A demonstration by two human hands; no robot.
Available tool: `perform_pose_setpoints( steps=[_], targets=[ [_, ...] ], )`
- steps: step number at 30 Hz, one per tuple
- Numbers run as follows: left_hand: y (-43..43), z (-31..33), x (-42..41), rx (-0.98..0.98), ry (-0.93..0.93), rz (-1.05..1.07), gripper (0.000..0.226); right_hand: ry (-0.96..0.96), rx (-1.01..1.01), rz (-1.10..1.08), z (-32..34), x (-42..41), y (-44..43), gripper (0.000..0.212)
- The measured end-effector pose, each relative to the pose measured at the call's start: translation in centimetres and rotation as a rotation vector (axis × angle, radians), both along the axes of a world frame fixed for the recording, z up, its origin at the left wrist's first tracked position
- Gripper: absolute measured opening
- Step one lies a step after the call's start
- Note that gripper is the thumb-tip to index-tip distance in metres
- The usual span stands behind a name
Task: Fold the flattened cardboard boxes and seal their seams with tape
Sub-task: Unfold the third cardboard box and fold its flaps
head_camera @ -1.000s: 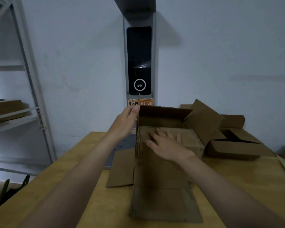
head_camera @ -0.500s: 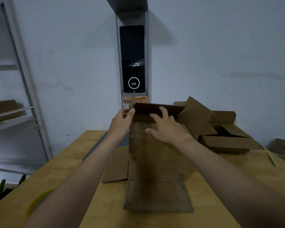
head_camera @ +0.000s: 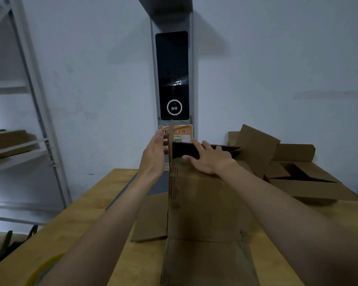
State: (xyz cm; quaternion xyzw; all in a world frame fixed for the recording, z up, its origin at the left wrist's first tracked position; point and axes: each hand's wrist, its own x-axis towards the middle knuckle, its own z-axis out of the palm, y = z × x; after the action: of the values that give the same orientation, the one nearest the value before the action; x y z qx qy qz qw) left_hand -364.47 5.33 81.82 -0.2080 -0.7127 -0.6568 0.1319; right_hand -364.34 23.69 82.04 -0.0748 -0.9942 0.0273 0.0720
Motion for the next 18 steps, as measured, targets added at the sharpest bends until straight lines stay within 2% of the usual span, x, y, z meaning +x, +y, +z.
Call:
perform_pose_setpoints(
  steps=[4,7,11,14,18],
  targets=[
    [-0.7,-0.1,-0.3,0.018,0.015,-0.044,0.053,-0.019,0.003,-0.032,-1.2,1.0,-0.2,0.088],
    [-1.4,-0.3,-0.9,-0.034,0.016,-0.072,0.064,-0.084,-0.094,-0.036,-1.8,1.4,0.0,0.088],
    [-1.9,-0.4,-1.1,-0.141,0.029,-0.129,0.064,-0.145,-0.213,-0.001,-2.4,1.4,0.2,0.095],
    [-1.8,-0.6,-1.0,-0.2,0.069,-0.165,0.063,-0.162,-0.166,0.033,-3.1,2.3,0.4,0.089],
    [-1.4,-1.1,-1.1,-0.296,0.063,-0.194,0.081,-0.135,-0.16,0.069,-3.6,4.3,0.8,0.082]
  ],
)
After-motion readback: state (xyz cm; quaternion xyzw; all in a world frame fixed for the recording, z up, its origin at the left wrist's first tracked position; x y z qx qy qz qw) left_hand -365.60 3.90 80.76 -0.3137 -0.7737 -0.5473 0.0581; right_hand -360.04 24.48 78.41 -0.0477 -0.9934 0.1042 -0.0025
